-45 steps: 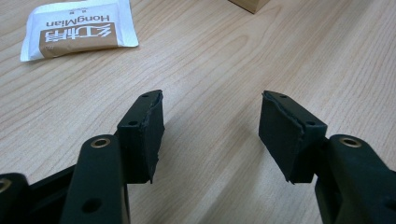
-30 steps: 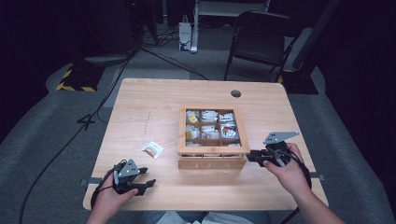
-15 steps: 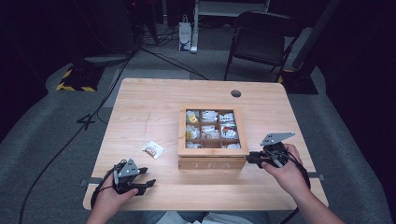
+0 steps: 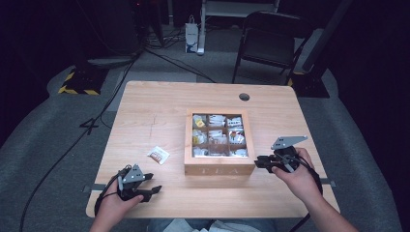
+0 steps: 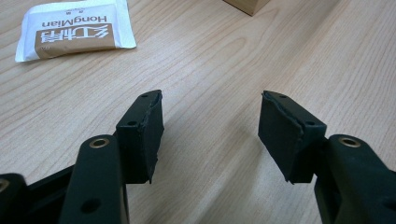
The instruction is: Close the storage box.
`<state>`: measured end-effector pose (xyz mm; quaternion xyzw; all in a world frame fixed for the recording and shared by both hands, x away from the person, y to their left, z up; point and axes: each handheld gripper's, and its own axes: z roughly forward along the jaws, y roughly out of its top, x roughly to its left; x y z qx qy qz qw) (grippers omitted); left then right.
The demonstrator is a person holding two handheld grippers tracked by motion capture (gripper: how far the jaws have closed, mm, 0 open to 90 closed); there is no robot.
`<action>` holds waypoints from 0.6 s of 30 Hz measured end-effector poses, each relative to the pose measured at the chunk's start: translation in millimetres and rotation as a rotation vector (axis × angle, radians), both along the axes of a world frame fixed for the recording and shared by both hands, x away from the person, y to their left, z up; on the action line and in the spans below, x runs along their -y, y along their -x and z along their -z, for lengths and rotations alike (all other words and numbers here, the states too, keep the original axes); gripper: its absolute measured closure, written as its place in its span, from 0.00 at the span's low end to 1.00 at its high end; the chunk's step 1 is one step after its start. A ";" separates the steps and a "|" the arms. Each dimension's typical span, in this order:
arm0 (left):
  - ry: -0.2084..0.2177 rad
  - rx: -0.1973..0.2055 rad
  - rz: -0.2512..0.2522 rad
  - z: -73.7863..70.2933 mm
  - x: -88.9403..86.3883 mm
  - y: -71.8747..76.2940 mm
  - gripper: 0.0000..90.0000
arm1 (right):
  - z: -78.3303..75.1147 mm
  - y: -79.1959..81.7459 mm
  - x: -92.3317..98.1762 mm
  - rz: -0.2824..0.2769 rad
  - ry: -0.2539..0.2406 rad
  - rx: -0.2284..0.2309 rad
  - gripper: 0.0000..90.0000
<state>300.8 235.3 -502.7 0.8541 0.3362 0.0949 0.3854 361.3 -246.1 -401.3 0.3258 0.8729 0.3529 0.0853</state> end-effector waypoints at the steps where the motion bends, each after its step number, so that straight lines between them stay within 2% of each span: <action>1: 0.004 -0.001 0.000 0.1 -0.1 -0.1 0.45 | -0.3 0.0 0.1 0.000 -0.005 0.002 0.81; 5: 0.008 -0.003 -0.003 0.0 -0.8 -0.7 0.46 | 0.2 -0.6 0.7 -0.005 -0.035 0.040 0.70; 7: 0.010 -0.006 -0.007 0.1 -0.9 -0.8 0.45 | 0.2 -2.4 2.6 -0.008 -0.071 0.086 0.64; 12: -0.001 0.005 -0.026 0.4 -4.6 -0.7 0.44 | -2.6 -11.0 16.0 0.047 -0.131 0.172 0.47; 15: -0.011 0.007 -0.042 0.2 -7.7 -1.5 0.42 | -1.6 -18.9 27.9 0.086 -0.161 0.177 0.41; 18: -0.030 0.018 -0.055 0.2 -9.8 -2.1 0.40 | 1.4 -27.0 40.0 0.122 -0.168 0.184 0.34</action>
